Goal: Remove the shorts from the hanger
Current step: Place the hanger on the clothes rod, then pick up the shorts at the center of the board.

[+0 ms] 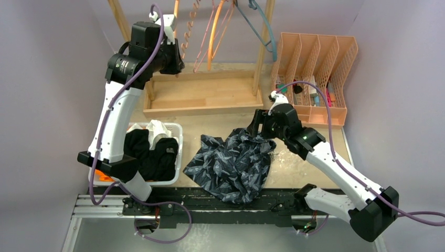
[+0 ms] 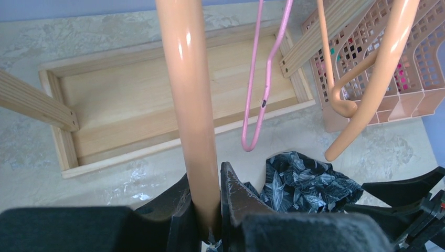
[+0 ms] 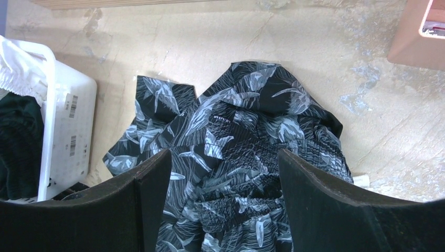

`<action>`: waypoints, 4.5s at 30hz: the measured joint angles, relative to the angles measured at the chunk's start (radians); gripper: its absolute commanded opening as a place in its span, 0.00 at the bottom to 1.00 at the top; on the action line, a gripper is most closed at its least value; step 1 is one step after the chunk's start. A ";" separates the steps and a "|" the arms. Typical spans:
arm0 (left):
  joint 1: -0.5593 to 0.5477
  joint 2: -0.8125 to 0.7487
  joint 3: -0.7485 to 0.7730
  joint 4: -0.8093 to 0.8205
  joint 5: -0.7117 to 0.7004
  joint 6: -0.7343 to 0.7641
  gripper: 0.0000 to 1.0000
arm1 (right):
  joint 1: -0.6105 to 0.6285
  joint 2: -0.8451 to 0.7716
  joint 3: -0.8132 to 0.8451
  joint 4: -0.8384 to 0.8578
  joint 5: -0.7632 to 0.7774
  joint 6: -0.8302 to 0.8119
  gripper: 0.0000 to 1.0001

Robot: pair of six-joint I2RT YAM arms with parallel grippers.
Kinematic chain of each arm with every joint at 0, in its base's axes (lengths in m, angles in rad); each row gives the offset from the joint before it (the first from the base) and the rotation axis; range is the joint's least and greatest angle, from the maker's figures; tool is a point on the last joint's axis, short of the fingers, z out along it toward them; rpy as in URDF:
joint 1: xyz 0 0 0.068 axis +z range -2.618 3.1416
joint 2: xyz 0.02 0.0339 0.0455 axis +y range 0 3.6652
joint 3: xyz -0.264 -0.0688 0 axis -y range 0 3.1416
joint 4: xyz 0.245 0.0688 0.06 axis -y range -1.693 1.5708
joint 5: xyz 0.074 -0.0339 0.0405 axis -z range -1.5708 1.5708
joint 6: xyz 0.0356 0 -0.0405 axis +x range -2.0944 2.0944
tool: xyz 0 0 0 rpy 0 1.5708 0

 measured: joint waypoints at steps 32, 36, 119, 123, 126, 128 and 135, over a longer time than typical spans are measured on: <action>0.001 0.061 0.043 -0.002 -0.008 0.014 0.00 | 0.000 -0.103 0.002 -0.060 0.105 0.093 0.76; 0.001 0.061 0.024 0.015 -0.012 0.013 0.00 | 0.000 -0.097 -0.005 -0.058 0.100 0.093 0.76; -0.805 -0.048 -1.196 0.817 -0.260 -0.563 0.82 | 0.000 -0.195 -0.120 -0.357 0.524 0.626 0.93; -0.805 0.028 -1.109 0.781 -0.316 -0.519 0.83 | 0.000 -0.196 -0.120 -0.418 0.543 0.728 0.93; -0.804 0.114 -1.026 0.759 -0.364 -0.492 0.83 | 0.000 -0.220 -0.120 -0.432 0.550 0.778 0.93; -0.804 0.148 -1.022 0.753 -0.376 -0.483 0.78 | 0.000 -0.248 -0.122 -0.433 0.550 0.798 0.93; -0.805 0.242 -1.064 0.794 -0.365 -0.486 0.70 | 0.000 -0.357 -0.173 -0.433 0.558 0.834 0.92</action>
